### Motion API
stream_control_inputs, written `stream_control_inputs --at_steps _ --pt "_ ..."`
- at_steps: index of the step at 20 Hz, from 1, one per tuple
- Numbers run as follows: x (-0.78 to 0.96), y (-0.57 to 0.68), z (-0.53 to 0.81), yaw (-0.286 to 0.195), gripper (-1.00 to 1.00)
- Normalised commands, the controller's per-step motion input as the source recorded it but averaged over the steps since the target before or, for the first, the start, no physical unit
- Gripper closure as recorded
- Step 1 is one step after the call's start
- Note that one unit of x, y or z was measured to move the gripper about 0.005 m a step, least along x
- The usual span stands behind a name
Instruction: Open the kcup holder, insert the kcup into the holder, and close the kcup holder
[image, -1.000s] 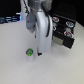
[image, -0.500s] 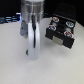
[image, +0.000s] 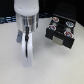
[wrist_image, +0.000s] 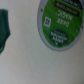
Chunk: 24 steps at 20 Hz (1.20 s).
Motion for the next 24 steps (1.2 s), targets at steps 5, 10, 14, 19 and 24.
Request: stream_control_inputs --at_steps 5,10,14,19,24 --pt "-0.24 0.12 -0.05 0.000 -1.00" --pt "-0.48 0.17 -0.09 0.000 -1.00" --pt "-0.12 0.00 -0.06 -0.086 -1.00" --pt "-0.02 -0.04 -0.13 -0.176 1.00" --pt "0.00 -0.02 -0.03 -0.102 1.00"
